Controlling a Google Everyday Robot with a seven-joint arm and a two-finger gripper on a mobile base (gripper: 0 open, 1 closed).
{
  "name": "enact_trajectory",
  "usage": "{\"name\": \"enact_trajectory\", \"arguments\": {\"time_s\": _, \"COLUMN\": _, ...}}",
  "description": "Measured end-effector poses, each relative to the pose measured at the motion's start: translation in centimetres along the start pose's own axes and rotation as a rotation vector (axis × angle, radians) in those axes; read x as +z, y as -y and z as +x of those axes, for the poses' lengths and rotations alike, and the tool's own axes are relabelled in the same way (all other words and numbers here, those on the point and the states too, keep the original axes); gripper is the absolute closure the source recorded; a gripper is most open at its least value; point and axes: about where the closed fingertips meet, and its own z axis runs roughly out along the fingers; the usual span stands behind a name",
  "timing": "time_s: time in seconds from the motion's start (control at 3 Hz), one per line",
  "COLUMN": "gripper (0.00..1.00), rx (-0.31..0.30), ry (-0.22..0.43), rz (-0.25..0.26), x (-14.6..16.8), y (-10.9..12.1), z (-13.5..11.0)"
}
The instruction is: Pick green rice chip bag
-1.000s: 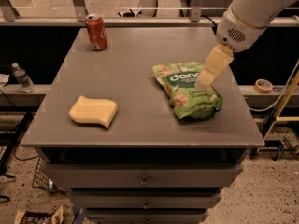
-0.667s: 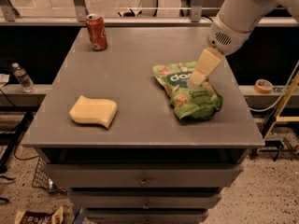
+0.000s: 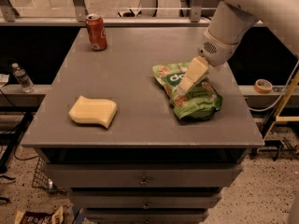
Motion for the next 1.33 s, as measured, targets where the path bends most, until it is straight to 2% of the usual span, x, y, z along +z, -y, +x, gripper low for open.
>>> {"name": "enact_trajectory", "arguments": {"time_s": 0.33, "gripper": 0.00, "rx": 0.023, "ry": -0.021, "rz": -0.040, "x": 1.3, "y": -0.8, "z": -0.5}}
{"name": "enact_trajectory", "arguments": {"time_s": 0.67, "gripper": 0.18, "rx": 0.016, "ry": -0.043, "rz": -0.072, "x": 2.4, "y": -2.0, "z": -1.3}}
{"name": "enact_trajectory", "arguments": {"time_s": 1.0, "gripper": 0.42, "rx": 0.014, "ry": -0.053, "rz": -0.083, "x": 2.9, "y": -2.7, "z": -1.7}}
{"name": "enact_trajectory", "arguments": {"time_s": 1.33, "gripper": 0.72, "rx": 0.016, "ry": -0.047, "rz": -0.072, "x": 2.5, "y": -2.9, "z": -1.9}}
